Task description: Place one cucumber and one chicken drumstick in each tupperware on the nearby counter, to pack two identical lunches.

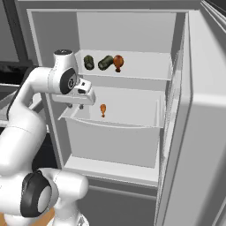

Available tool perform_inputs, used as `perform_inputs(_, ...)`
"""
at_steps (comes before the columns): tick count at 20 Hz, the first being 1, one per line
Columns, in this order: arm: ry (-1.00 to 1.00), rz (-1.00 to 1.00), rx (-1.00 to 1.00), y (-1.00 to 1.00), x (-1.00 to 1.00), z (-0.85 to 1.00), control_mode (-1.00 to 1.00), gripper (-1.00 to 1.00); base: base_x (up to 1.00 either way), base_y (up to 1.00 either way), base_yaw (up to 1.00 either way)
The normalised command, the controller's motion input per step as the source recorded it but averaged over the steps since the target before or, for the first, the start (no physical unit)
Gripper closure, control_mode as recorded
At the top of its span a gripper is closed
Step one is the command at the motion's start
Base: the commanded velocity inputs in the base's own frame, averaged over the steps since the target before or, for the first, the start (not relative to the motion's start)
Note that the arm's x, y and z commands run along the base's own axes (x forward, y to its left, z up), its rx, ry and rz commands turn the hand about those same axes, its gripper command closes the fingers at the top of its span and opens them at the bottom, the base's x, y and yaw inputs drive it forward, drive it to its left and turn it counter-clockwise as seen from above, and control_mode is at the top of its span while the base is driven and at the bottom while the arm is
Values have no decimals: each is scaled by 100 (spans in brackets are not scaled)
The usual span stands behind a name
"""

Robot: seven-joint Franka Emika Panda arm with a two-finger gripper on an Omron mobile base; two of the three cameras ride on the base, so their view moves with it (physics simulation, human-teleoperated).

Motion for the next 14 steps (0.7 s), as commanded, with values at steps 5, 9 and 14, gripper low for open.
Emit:
perform_inputs(5,-3,-8,-1,0,30,0,-100,-100,0,0,0)
perform_inputs(9,-36,-19,-5,1,8,22,-100,-100,0,0,0)
perform_inputs(14,-40,-8,-2,1,3,31,-100,-100,0,0,0)
